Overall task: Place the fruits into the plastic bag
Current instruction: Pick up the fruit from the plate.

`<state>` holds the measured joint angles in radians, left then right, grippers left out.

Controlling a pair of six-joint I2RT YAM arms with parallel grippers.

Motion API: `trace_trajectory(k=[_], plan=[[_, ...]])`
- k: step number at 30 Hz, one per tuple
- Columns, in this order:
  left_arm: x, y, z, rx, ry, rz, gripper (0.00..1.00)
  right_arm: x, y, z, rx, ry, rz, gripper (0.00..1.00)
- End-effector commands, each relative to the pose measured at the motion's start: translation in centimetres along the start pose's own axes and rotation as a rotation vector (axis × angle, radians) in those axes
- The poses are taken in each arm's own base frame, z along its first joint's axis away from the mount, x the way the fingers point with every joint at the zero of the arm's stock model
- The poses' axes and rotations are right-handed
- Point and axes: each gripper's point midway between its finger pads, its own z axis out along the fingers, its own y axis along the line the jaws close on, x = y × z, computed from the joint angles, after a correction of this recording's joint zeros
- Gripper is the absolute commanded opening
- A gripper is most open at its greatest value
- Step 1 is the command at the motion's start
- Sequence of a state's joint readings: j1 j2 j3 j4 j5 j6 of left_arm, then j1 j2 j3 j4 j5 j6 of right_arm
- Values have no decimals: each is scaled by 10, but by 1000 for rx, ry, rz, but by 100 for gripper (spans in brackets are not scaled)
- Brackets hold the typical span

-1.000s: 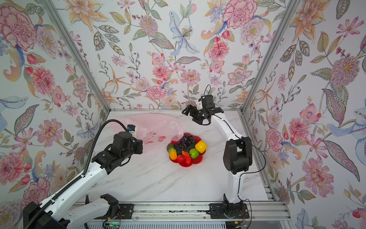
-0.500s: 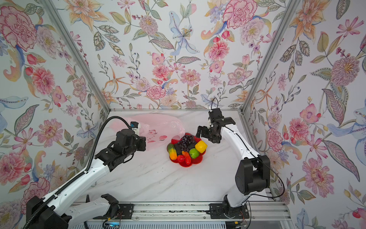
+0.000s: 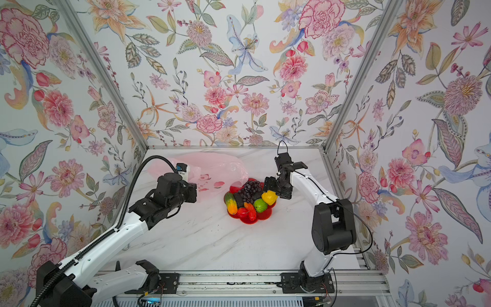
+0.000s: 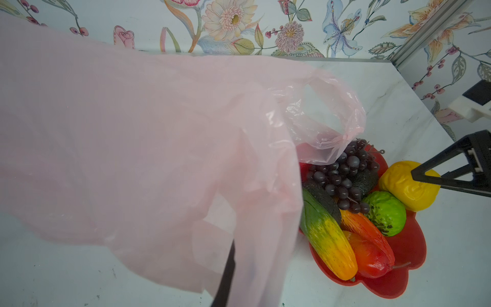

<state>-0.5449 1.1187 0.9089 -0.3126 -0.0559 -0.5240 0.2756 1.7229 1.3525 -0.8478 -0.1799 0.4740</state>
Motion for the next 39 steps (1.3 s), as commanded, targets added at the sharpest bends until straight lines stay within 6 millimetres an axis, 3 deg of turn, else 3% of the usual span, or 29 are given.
trace_trajectory(k=[1, 11, 17, 19, 23, 27, 29, 33, 39], plan=[[-15, -10, -5, 27, -31, 3, 0, -11, 2, 5, 23, -23, 10, 86], [-16, -11, -4, 29, -39, -7, 0, -15, 2, 21, 44, -9, 10, 77], [-13, -9, -4, 26, -35, -7, 0, -17, 5, 17, 32, -29, 1, 59], [-12, -9, -4, 26, -36, -11, 0, -18, 7, 13, 24, -40, -3, 52], [-12, -8, -5, 26, -38, -15, 0, -18, 11, 1, -5, -59, -7, 49], [-14, -8, -8, 28, -45, -22, 0, -18, 20, -30, -58, -113, -3, 47], [-15, -9, -9, 31, -50, -23, 0, -16, 35, -50, -134, -138, -9, 47], [-15, -9, -11, 34, -51, -23, 0, -8, 93, -79, -362, -148, -49, 47], [-17, -10, -13, 45, -63, -37, 0, 8, 186, -84, -627, -87, -99, 46]])
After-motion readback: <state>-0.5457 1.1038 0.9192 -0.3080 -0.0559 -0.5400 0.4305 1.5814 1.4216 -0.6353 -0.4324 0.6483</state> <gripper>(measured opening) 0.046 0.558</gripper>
